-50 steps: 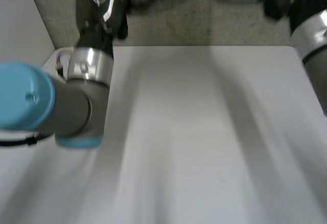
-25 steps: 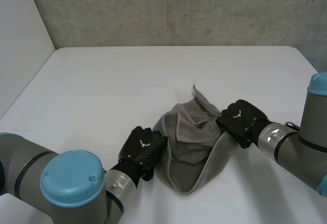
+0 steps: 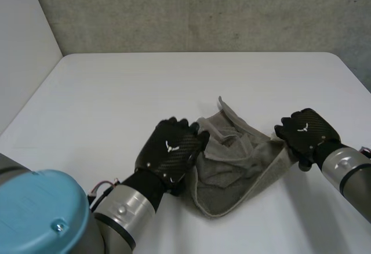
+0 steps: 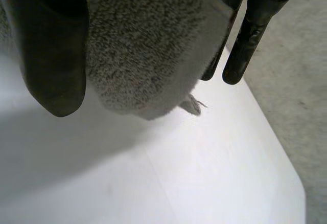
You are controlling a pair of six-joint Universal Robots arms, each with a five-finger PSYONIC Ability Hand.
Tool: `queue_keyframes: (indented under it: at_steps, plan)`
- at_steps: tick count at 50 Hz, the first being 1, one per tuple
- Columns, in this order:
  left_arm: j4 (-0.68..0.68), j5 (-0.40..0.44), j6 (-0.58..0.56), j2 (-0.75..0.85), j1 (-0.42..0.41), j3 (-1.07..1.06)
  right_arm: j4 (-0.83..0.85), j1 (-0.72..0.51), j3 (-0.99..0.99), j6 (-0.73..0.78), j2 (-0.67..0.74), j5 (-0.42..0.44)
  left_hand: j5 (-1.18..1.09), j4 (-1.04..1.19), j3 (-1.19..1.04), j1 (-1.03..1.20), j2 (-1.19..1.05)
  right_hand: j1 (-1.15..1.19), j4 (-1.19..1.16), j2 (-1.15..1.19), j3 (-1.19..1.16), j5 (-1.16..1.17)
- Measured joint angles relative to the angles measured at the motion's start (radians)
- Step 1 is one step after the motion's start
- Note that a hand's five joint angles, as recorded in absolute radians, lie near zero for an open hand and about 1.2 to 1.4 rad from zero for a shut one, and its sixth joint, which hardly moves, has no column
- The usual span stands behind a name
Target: Fold the towel.
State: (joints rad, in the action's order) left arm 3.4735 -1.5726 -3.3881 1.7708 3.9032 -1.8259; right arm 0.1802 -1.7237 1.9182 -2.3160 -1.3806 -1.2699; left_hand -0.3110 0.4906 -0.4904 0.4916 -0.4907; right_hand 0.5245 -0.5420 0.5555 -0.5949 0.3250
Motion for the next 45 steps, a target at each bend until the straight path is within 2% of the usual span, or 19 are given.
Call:
queue_keyframes:
  at_steps: [7, 11, 16, 23, 26, 32, 34, 38, 42, 44, 45]
  plan:
    - [0.003, 0.102, -0.001, 0.009, 0.046, 0.053, 0.128, 0.019, 0.105, -0.001, -0.047, 0.006, 0.017, -0.019, 0.018, -0.018, 0.018, -0.01, 0.01, -0.009, 0.0, -0.01]
    - [0.006, 0.166, -0.001, 0.072, 0.058, 0.108, 0.179, 0.019, 0.143, -0.001, -0.055, 0.006, 0.119, -0.12, 0.12, -0.118, 0.12, -0.01, 0.01, -0.009, 0.0, -0.009]
    - [0.007, 0.197, 0.0, 0.177, 0.056, 0.186, 0.202, 0.013, 0.16, 0.0, -0.054, 0.004, 0.184, -0.183, 0.185, -0.185, 0.185, -0.01, 0.01, -0.009, 0.0, -0.009]
    - [0.001, 0.2, 0.0, 0.299, 0.04, 0.281, 0.203, 0.006, 0.166, 0.0, -0.052, 0.001, 0.168, -0.172, 0.172, -0.172, 0.172, -0.01, 0.01, -0.009, 0.0, -0.008]
    - [-0.002, 0.197, 0.0, 0.341, 0.032, 0.318, 0.201, 0.006, 0.166, 0.0, -0.052, 0.0, 0.117, -0.124, 0.122, -0.125, 0.123, -0.01, 0.01, -0.009, 0.0, -0.006]
    - [-0.007, 0.19, 0.002, 0.397, 0.025, 0.383, 0.2, 0.006, 0.168, 0.0, -0.052, -0.001, -0.379, 0.376, -0.375, 0.393, -0.376, 0.091, -0.063, 0.04, -0.018, 0.117]
    - [-0.008, 0.18, 0.005, 0.407, 0.026, 0.404, 0.2, 0.006, 0.168, 0.0, -0.052, -0.002, -0.576, 0.571, -0.57, 0.568, -0.571, 0.195, -0.175, 0.157, -0.12, 0.224]
    - [-0.006, 0.125, 0.01, 0.408, 0.039, 0.429, 0.204, 0.008, 0.168, -0.004, -0.052, -0.003, -0.677, 0.688, -0.687, 0.664, -0.688, 0.403, -0.379, 0.371, -0.328, 0.417]
    - [0.004, -0.02, 0.018, 0.383, 0.097, 0.441, 0.213, 0.011, 0.168, -0.02, -0.052, -0.004, -0.705, 0.717, -0.716, 0.688, -0.717, 0.649, -0.618, 0.606, -0.56, 0.656]
    - [0.013, -0.131, 0.026, 0.358, 0.158, 0.437, 0.221, 0.012, 0.167, -0.038, -0.052, -0.005, -0.709, 0.723, -0.723, 0.692, -0.723, 0.788, -0.762, 0.745, -0.695, 0.803]
    - [0.015, -0.153, 0.029, 0.351, 0.174, 0.434, 0.223, 0.013, 0.166, -0.045, -0.052, -0.005, -0.709, 0.723, -0.723, 0.692, -0.723, 0.8, -0.781, 0.759, -0.712, 0.819]
